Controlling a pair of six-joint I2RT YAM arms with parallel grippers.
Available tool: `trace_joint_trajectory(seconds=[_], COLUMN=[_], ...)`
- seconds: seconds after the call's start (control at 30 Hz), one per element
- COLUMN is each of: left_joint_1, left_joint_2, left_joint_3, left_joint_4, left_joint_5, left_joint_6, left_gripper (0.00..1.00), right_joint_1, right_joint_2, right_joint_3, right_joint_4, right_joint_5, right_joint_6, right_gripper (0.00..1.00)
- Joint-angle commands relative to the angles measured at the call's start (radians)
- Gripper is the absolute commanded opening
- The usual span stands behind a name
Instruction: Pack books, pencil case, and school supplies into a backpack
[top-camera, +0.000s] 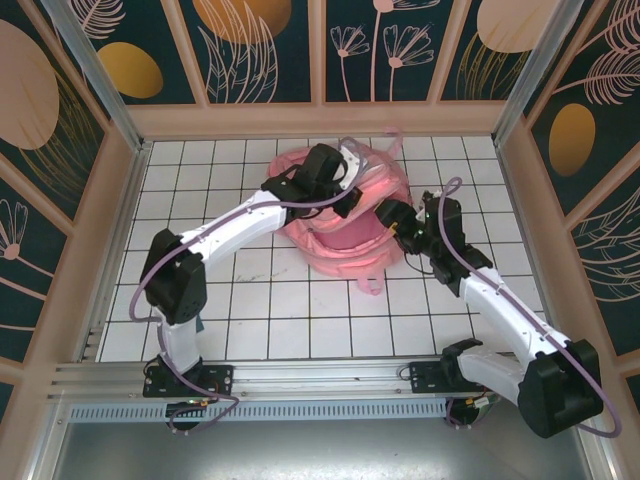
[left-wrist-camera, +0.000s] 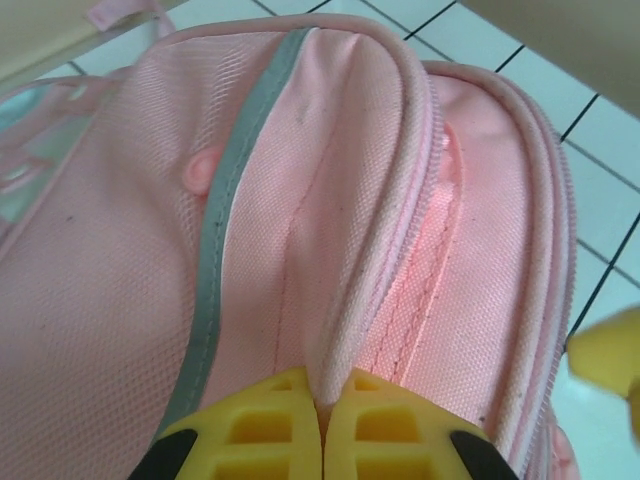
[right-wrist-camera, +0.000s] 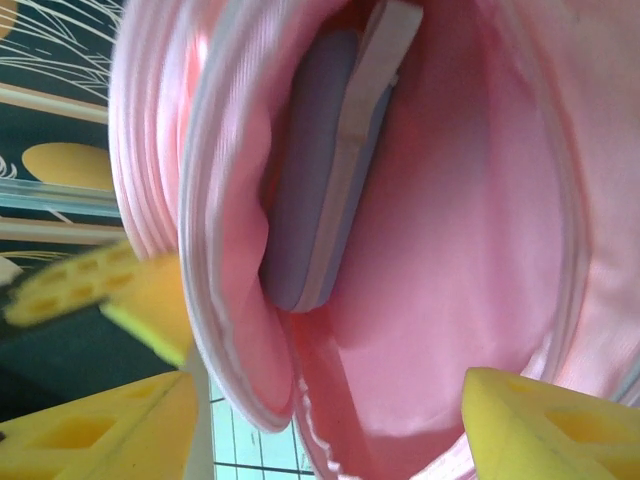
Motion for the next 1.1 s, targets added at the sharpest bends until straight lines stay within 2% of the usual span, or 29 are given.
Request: trace_joint_trajectory(seconds=[0.0, 0.1, 0.2, 0.23, 0.27, 0.37, 0.53, 0.73, 0.93, 1.07], left_joint_1=[-0.004, -0.003, -0.002, -0.001, 0.004, 0.042, 0.154, 0.264, 0.346, 0.361], left_joint_2=[0.075, 0.157, 0.213, 0.222, 0.222, 0.180, 0.013, -0.262, -0.443, -0.515], left_joint_3=[0.171, 0.295, 0.381, 0.395, 0.398, 0.348, 0.099, -0.318, -0.626, -0.749], left_joint_4=[0.067, 0.043, 0.013, 0.002, -0.009, -0.012, 0.075, 0.210, 0.300, 0.318], left_joint_5=[0.060, 0.047, 0.052, 0.059, 0.064, 0.107, 0.093, -0.095, -0.125, -0.132], left_joint_6=[-0.075, -0.108, -0.130, -0.132, -0.136, -0.171, -0.278, -0.441, -0.587, -0.613], left_gripper=[0.00, 0.03, 0.17, 0.24, 0.33, 0.50, 0.66, 0.80, 0.83, 0.84], right_joint_1=[0.030, 0.046, 0.056, 0.065, 0.078, 0.141, 0.310, 0.517, 0.573, 0.574], right_joint_2=[-0.044, -0.063, -0.078, -0.079, -0.078, -0.056, 0.071, 0.357, 0.609, 0.722], right_joint_3=[-0.010, -0.014, -0.029, -0.031, -0.029, -0.011, 0.073, 0.267, 0.466, 0.567], right_joint_4=[-0.079, -0.147, -0.168, -0.170, -0.178, -0.203, -0.292, -0.410, -0.466, -0.568], right_joint_5=[0.083, 0.143, 0.162, 0.168, 0.182, 0.248, 0.441, 0.646, 0.704, 0.751], right_joint_6=[-0.049, -0.070, -0.076, -0.079, -0.079, -0.085, -0.069, 0.050, 0.114, 0.215], right_gripper=[0.68, 0.66, 0.65, 0.65, 0.65, 0.63, 0.58, 0.50, 0.42, 0.43])
